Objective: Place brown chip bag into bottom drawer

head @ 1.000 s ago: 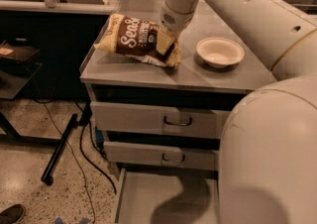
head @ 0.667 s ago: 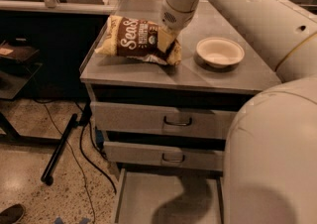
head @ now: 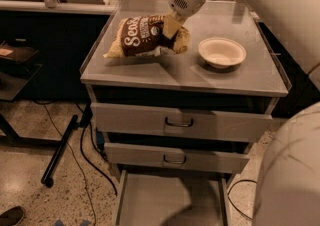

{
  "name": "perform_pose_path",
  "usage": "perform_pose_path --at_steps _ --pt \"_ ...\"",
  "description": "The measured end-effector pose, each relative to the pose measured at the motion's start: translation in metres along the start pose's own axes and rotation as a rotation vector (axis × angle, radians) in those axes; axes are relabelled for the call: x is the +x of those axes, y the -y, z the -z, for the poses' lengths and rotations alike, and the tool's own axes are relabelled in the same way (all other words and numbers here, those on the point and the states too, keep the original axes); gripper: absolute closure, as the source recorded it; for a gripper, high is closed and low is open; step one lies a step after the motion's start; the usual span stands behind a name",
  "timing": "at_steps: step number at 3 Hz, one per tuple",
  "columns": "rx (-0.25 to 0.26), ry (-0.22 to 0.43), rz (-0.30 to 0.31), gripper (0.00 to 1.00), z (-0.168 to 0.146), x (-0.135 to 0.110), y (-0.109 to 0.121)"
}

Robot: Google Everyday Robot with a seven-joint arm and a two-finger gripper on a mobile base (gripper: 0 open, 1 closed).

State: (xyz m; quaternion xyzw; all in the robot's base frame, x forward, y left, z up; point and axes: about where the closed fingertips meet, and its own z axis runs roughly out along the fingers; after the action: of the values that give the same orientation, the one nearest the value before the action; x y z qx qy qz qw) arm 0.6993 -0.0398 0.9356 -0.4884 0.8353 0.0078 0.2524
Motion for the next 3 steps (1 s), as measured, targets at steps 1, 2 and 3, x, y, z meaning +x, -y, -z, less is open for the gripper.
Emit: perform_pose_path --at_steps 1,2,3 --pt "-0.005 0.036 0.014 1.00 0.014 -0.001 -0.003" --pt "-0.019 0.077 0.025 1.00 0.030 0.008 -0.015" --pt "-0.032 0.097 0.033 1.00 0.044 0.028 -0.035"
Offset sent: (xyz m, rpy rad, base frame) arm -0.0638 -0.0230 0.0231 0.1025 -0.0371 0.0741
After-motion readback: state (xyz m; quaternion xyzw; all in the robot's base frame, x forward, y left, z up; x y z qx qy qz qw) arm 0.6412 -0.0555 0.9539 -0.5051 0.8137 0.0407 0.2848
